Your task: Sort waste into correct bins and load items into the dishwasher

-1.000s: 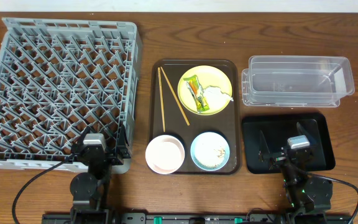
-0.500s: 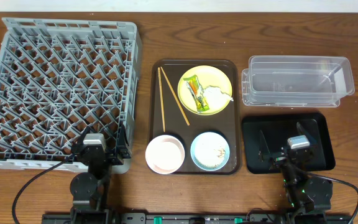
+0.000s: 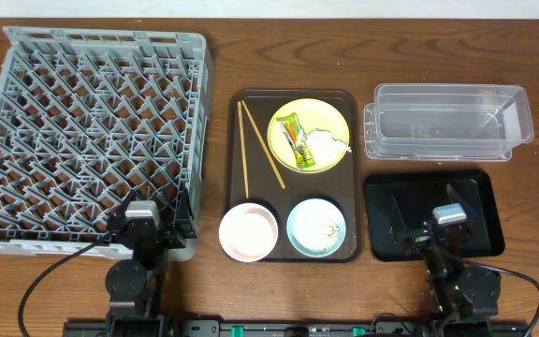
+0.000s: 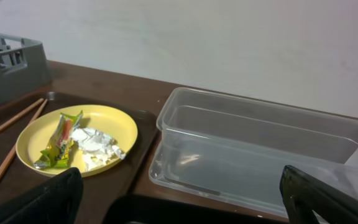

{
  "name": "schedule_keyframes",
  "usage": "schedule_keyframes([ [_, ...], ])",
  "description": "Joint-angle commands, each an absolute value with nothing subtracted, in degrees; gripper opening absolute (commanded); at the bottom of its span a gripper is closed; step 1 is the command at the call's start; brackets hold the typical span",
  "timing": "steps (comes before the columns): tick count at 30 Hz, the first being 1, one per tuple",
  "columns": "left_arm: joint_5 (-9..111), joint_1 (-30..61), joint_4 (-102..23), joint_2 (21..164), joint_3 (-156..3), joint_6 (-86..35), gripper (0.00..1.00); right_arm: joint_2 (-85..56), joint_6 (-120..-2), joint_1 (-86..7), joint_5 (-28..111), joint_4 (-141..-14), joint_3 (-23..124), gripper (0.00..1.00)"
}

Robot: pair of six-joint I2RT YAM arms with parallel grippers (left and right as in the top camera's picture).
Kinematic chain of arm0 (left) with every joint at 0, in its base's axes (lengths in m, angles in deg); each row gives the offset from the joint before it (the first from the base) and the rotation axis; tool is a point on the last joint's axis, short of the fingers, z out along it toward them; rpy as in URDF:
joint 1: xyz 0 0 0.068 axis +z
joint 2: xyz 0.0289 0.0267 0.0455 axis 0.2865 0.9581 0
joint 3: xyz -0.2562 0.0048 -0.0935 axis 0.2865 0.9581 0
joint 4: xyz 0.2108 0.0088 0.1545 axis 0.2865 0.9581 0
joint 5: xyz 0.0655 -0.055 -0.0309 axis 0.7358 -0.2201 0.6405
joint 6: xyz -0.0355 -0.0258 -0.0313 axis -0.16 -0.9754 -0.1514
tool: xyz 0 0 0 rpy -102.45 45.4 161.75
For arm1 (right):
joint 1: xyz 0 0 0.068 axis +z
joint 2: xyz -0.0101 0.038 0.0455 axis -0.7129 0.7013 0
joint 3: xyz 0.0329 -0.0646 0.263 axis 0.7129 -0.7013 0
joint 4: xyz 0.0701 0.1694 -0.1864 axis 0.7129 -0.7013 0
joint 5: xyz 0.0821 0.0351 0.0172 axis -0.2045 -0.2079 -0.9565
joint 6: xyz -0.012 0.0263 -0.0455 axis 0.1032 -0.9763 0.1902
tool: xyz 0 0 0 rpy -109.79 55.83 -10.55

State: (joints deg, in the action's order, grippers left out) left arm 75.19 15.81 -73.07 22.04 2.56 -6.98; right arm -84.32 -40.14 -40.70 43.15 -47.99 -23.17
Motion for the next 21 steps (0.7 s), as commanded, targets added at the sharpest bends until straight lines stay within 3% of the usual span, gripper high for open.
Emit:
schedule_keyframes([
  [1,74.7,16.0,-70.4,22.1,3.0,-6.5,0.97,-84.6,-40.2,-41.0,43.3,-47.7,-23.3,0.99],
  [15,66.4,16.1,-74.3,22.3,-0.9,-9.4,0.97,-84.6,-44.6,-41.0,28.1,-41.6,-19.5,0.99],
  [21,65.8,16.1,-67.4,28.6,-11.4,-9.4,0.97,-79.1,-45.3,-41.0,25.9,-43.4,-11.3,0.99],
])
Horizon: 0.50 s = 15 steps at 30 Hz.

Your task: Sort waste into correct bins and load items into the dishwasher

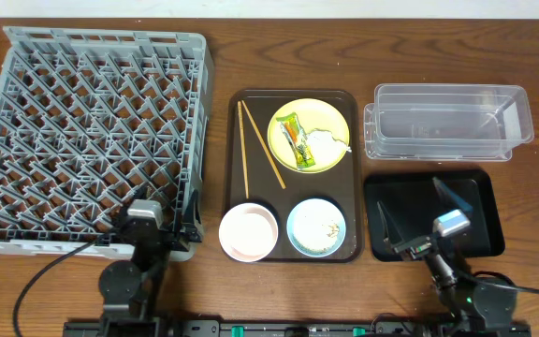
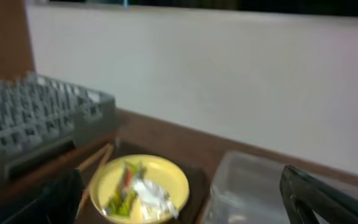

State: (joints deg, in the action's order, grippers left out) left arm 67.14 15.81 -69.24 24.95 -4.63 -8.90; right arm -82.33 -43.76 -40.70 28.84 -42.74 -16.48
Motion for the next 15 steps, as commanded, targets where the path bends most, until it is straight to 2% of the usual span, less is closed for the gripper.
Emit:
schedule_keyframes([
  [1,65.7,16.1,-65.3,30.8,-13.7,-9.5,0.97,-76.6,-45.1,-41.0,25.0,-44.4,-9.0,0.99],
  [5,65.0,16.1,-55.7,41.5,-23.6,-11.9,0.97,-65.2,-43.3,-41.0,23.6,-49.3,0.6,0.99],
  [8,61.9,16.1,-53.0,49.9,-31.5,-12.0,0.97,-54.2,-43.1,-41.0,21.2,-54.2,10.0,0.99],
  [15,57.0,16.1,-43.6,64.6,-49.1,-12.0,0.97,-30.2,-42.9,-39.7,19.9,-73.1,34.4,0.99],
])
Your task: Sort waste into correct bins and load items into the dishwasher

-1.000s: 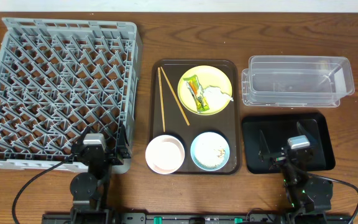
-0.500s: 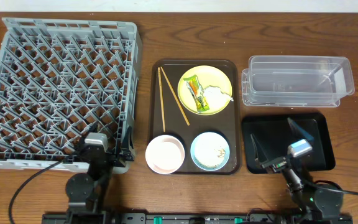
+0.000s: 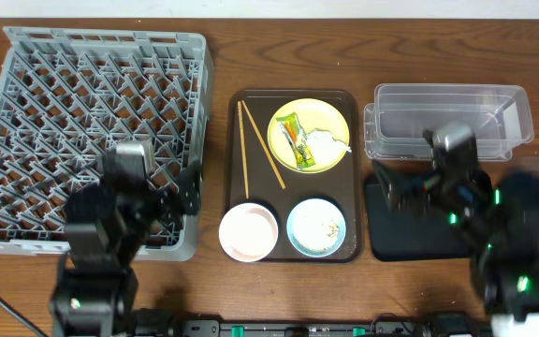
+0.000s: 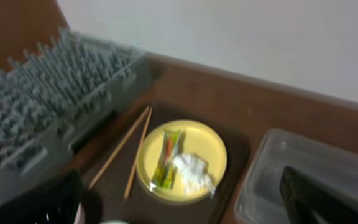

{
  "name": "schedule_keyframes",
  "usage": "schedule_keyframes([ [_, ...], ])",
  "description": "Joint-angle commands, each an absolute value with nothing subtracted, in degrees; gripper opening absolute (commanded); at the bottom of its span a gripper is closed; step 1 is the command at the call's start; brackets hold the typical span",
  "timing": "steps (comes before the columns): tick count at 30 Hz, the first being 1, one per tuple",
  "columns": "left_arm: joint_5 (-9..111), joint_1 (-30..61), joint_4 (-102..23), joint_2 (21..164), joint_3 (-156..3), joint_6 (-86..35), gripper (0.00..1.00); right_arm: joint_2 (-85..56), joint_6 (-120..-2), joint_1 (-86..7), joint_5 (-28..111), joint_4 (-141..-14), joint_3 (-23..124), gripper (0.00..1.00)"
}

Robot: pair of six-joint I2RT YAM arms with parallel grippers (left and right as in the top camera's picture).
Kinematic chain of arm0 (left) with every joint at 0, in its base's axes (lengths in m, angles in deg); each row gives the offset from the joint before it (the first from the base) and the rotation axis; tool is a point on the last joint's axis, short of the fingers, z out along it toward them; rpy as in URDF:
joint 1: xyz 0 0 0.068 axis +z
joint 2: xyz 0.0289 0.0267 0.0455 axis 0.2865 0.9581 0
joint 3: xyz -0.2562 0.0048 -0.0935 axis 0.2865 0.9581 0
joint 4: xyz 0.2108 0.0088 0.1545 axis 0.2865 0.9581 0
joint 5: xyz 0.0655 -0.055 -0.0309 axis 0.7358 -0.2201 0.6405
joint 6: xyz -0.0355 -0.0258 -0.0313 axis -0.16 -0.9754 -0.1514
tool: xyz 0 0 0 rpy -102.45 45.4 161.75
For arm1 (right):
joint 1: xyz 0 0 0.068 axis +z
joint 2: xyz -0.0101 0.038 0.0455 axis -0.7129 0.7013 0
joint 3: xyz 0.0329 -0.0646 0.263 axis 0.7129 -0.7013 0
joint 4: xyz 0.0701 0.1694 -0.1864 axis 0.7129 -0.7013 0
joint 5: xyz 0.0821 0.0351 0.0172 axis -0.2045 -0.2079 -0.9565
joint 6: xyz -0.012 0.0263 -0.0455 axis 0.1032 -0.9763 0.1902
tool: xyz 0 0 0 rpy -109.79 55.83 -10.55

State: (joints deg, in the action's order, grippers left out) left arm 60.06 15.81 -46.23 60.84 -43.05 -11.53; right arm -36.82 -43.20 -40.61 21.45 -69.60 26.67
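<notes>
A brown tray (image 3: 237,201) holds a yellow plate (image 3: 309,136) with a green wrapper (image 3: 295,140) and crumpled white paper (image 3: 327,142), two chopsticks (image 3: 243,150), a white bowl (image 3: 249,232) and a blue bowl (image 3: 316,227). My right gripper (image 4: 179,202) hangs open and empty, high above the black bin (image 3: 429,241). Its view looks down on the plate (image 4: 194,140), the wrapper (image 4: 165,158) and the chopsticks (image 4: 120,149). My left gripper (image 3: 135,198) hovers over the front right of the grey rack (image 3: 64,103); its fingers look spread and empty.
A clear plastic bin (image 3: 447,122) stands at the back right, just behind the black bin. The grey dishwasher rack (image 4: 36,118) fills the table's left side. Both arms are blurred in the overhead view.
Both arms have risen from low at the table's front edge. The right one now stands over the black bin and looks down on the tray. The left one now stands over the rack's front corner.
Both grippers first rested low at the front edge, open, the right one facing the plate and clear bin. The right wrist was then tilted up towards the wall. Both arms now stand raised above the table. Nothing on the tray has moved.
</notes>
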Motion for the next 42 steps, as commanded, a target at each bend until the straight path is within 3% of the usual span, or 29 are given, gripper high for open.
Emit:
schedule_keyframes([
  [1,57.0,16.1,-42.4,65.9,-50.7,-12.0,0.98,-27.4,-43.0,-39.5,19.9,-75.7,37.5,0.99],
  [7,57.0,16.1,-41.6,68.1,-52.5,-12.0,0.97,-17.7,-48.5,-39.5,17.1,-86.8,45.0,0.99],
  [13,57.0,16.1,-40.0,68.0,-52.4,-12.0,0.97,-14.0,-55.2,-38.2,14.9,-83.5,45.4,0.99],
  [19,57.0,16.1,-36.6,68.0,-52.4,-12.0,0.97,-5.9,-52.0,-28.0,31.4,-92.1,55.4,0.99],
  [21,57.0,16.1,-36.5,68.1,-52.4,-12.0,0.97,-0.8,-50.8,-23.9,38.2,-95.1,59.9,0.95],
  [25,57.0,16.1,-36.5,68.3,-52.4,-12.0,0.97,8.4,-50.7,-20.6,46.3,-94.5,63.7,0.59],
  [31,57.0,16.1,-36.5,68.3,-52.4,-12.0,0.97,19.7,-50.6,-20.7,46.5,-92.6,63.7,0.54],
  [42,57.0,16.1,-36.5,68.3,-52.4,-12.0,0.97,34.5,-47.2,-20.7,50.5,-89.8,63.7,0.58],
])
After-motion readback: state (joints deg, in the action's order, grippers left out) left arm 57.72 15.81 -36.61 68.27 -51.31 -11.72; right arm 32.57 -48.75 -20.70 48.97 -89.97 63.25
